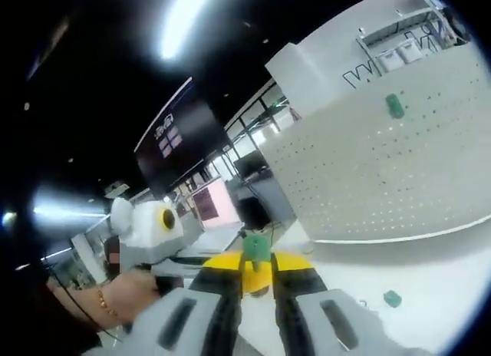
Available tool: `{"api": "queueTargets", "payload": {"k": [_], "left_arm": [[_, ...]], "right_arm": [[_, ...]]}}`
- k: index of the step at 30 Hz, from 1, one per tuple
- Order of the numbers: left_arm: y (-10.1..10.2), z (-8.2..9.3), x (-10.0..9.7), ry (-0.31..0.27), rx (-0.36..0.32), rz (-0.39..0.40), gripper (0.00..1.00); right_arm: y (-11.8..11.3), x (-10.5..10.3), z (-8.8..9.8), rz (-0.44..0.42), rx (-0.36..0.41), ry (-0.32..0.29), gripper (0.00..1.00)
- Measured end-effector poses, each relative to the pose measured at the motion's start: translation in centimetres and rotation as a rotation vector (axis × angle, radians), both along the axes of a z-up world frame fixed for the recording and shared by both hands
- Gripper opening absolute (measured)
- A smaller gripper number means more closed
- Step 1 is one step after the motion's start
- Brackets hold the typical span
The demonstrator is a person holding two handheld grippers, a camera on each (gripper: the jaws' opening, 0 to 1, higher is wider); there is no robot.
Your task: Insert the hook assembly into the mounting plate slot until the hook locks in place.
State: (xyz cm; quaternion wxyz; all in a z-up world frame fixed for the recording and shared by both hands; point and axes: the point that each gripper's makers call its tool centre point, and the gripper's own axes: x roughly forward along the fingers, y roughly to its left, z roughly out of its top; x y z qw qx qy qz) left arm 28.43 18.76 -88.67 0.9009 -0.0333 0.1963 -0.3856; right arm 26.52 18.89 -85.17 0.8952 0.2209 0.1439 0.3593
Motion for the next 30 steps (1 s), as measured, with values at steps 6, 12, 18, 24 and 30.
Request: {"api": "queueTargets", "payload": {"k": [6, 12, 18, 24, 30], "left_arm": [[-0.1, 0.6, -0.1, -0.047, -0.001, 0.0, 0.01], [-0.1, 1.2, 0.0, -0.111, 0.017, 0.003, 0.01], [0.0, 1.0, -0.2, -0.139, 0.093, 0.002, 0.01], [0.2, 0.4, -0.3, -0.097, 0.068, 0.0, 0.01], [0.3, 0.1, -0.3, -0.107, 0.087, 0.0, 0.03]], "right_arm": [[0.8, 0.3, 0.1, 0.01, 0.006, 0.003, 0.12], [0.9, 0.3, 0.1, 0.012, 0.018, 0.014, 0.1], [1.2, 0.2, 0.0, 0.021, -0.005, -0.002, 0.03], [1.4, 0.1, -0.3, -0.002, -0.028, -0.014, 0.01], [1.6, 0.2, -0.6, 0.003, -0.066, -0.029, 0.0]]}}
